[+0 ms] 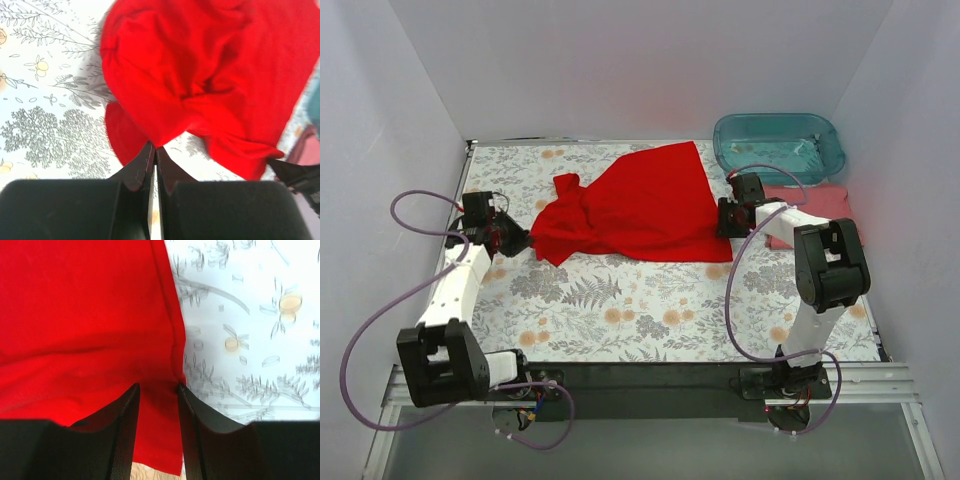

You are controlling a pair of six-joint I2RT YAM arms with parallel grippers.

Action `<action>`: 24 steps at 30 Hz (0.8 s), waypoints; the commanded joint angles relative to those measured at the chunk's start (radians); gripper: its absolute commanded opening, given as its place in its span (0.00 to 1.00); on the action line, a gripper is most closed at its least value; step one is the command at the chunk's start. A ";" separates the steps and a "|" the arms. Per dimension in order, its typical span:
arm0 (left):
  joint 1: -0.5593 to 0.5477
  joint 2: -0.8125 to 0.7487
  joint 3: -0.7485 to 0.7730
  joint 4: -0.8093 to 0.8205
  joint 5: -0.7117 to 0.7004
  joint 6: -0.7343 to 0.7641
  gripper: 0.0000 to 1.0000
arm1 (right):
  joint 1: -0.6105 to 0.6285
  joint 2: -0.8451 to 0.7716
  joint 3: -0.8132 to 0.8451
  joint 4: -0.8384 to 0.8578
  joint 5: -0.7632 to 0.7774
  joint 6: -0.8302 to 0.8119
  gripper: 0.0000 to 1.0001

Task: Fold and stack the t-shirts
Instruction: Flatten the tshirt out

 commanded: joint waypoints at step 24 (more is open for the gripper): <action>-0.042 -0.366 -0.081 -0.112 0.038 0.039 0.00 | 0.081 -0.279 -0.209 -0.264 0.164 0.117 0.52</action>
